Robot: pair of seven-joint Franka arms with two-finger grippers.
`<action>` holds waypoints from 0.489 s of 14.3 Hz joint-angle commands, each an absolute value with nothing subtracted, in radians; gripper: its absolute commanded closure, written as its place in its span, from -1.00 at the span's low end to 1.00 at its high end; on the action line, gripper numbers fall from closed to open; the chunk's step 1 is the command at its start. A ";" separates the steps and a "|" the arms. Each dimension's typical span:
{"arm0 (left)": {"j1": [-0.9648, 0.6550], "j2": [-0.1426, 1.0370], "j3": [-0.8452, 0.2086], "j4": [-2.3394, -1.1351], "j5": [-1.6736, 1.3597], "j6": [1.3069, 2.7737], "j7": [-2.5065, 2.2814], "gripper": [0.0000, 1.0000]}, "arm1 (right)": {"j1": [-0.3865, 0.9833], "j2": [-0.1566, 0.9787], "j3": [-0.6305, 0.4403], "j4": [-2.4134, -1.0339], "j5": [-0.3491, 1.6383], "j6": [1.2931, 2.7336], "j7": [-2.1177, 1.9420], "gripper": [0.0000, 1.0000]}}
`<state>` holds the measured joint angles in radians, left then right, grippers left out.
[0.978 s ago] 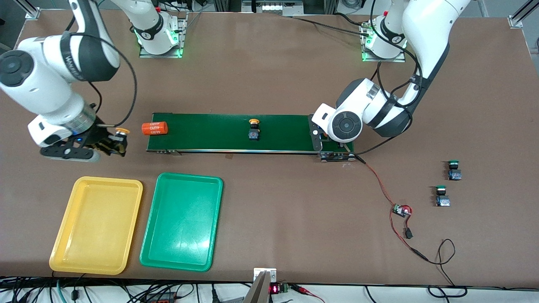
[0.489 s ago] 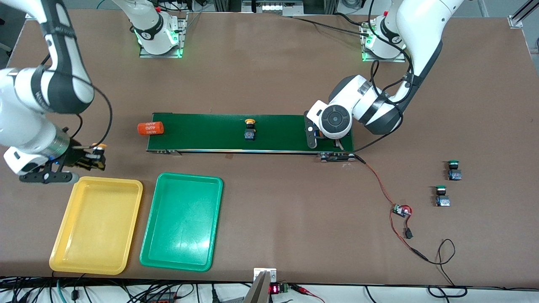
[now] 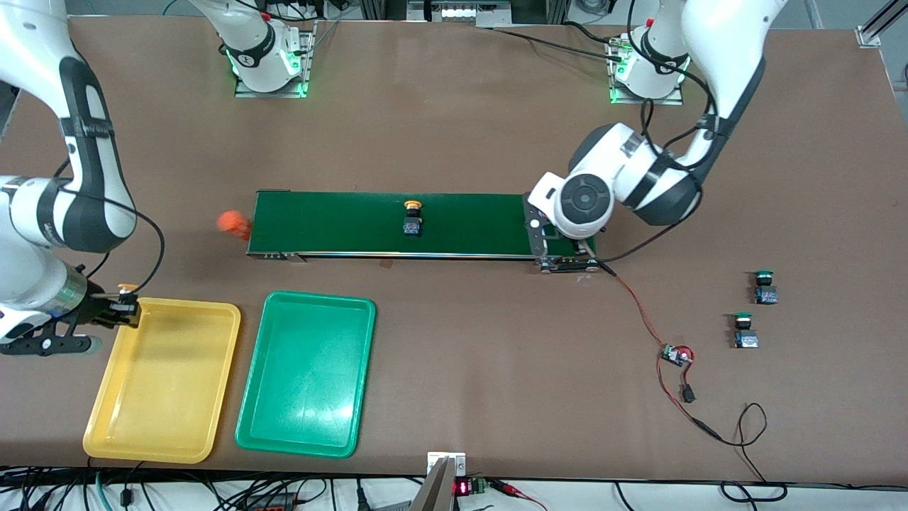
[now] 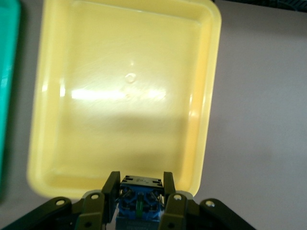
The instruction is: Sort buttons by color to trays
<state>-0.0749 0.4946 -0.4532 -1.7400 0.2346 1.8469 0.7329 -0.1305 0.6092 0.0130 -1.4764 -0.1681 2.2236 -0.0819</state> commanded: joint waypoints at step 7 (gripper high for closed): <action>-0.049 0.417 -0.230 -1.758 0.229 1.816 0.304 -1.00 | -0.138 0.804 -0.026 -1.428 -0.189 2.471 -0.091 0.38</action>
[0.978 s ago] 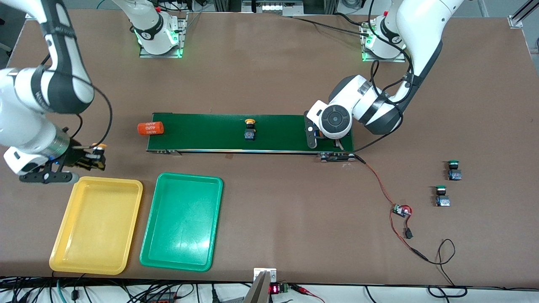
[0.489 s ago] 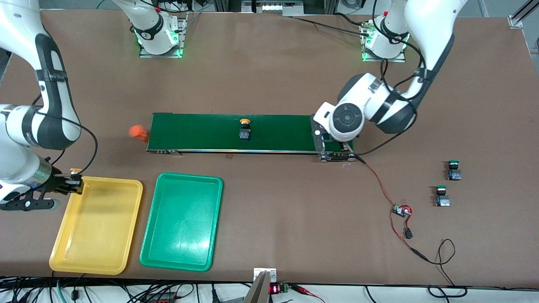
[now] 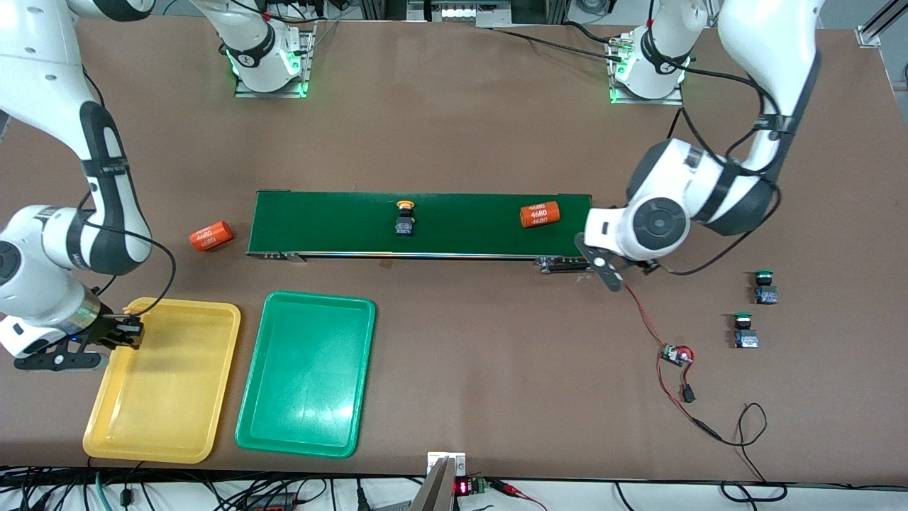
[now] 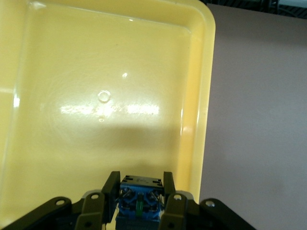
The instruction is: Sort buttons by color to trays
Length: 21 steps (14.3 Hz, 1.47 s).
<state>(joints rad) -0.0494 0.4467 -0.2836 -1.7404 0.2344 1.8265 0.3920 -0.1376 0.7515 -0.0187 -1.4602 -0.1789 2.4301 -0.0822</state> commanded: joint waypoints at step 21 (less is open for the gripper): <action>0.057 0.681 0.130 -1.680 -0.313 2.603 0.267 -1.00 | 0.009 0.520 -0.021 -1.560 -0.155 2.135 0.046 -1.00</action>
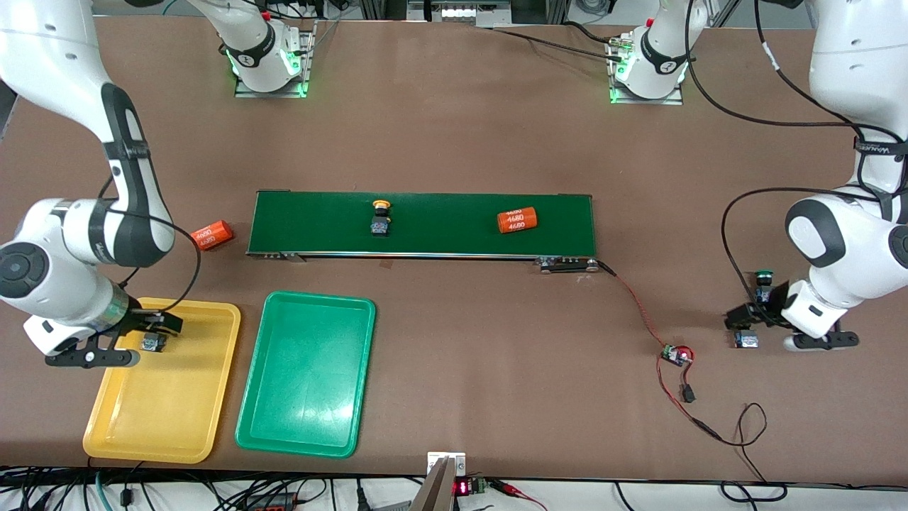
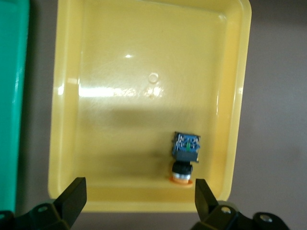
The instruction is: Sort buttons by color to trays
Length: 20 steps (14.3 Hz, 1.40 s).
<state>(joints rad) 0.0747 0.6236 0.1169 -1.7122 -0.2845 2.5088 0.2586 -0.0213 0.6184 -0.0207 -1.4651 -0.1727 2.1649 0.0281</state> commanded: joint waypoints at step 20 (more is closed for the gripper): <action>0.055 0.776 0.143 -1.677 -0.284 2.646 0.489 -0.23 | 0.337 0.222 0.043 -2.157 -0.089 2.387 0.629 -1.00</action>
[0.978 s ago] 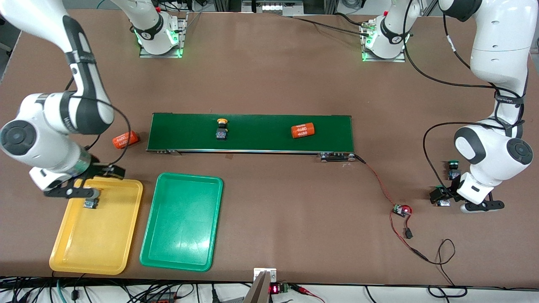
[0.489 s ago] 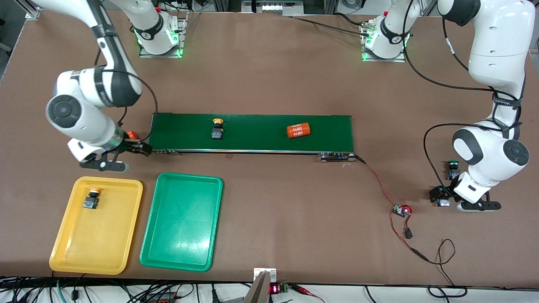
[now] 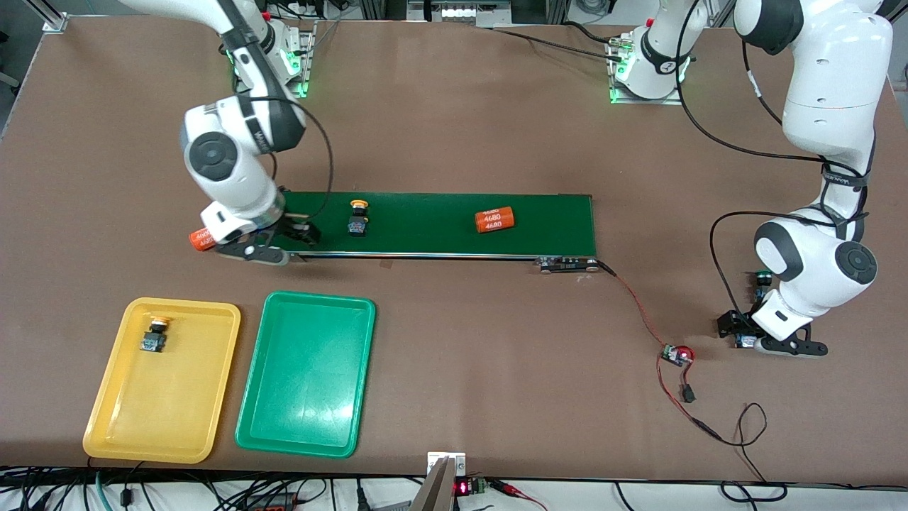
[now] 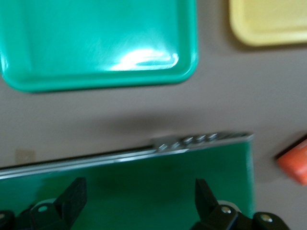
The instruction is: Sort buttons by color to trays
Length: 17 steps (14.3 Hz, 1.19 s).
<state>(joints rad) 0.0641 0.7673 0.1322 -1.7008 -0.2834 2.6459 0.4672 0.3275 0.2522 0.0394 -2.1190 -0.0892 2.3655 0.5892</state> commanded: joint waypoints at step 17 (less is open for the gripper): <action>0.054 0.543 0.008 -1.683 -0.232 2.078 0.373 0.20 | 0.353 0.296 0.152 -2.197 -0.095 2.413 0.655 -0.87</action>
